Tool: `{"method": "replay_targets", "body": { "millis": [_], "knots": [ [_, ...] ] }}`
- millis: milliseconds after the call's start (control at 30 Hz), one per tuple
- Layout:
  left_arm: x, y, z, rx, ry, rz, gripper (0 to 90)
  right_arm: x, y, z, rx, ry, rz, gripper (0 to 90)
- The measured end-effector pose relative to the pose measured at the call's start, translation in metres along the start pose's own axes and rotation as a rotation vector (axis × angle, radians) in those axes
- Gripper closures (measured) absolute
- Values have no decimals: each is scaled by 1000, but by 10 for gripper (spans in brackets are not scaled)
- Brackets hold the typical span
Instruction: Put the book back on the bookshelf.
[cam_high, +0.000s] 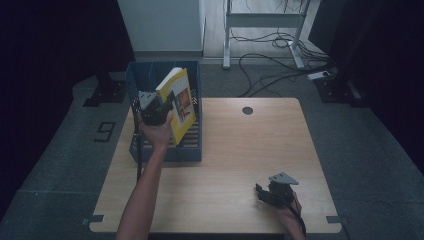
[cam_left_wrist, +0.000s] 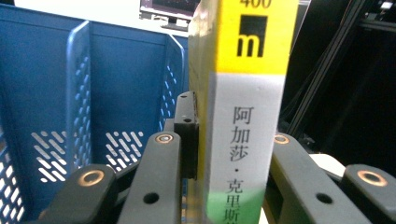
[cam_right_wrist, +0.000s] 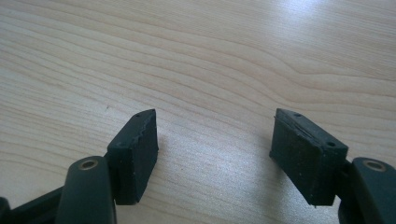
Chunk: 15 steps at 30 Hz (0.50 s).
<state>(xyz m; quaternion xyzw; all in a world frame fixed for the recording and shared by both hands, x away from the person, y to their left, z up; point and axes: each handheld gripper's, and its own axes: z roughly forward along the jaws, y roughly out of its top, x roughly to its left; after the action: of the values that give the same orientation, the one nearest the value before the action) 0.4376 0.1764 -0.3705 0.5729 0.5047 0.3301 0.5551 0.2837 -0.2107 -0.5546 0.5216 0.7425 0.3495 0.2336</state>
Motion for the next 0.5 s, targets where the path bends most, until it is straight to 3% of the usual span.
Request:
{"method": "replay_targets", "body": {
  "millis": [167,500],
  "knots": [
    [-3,-3,12,0,-4,-5,755,0,0,0,0,3,3,310],
    [-8,-12,28,3,24,26,755,-1,0,0,0,7,4,306]
  ]
}}
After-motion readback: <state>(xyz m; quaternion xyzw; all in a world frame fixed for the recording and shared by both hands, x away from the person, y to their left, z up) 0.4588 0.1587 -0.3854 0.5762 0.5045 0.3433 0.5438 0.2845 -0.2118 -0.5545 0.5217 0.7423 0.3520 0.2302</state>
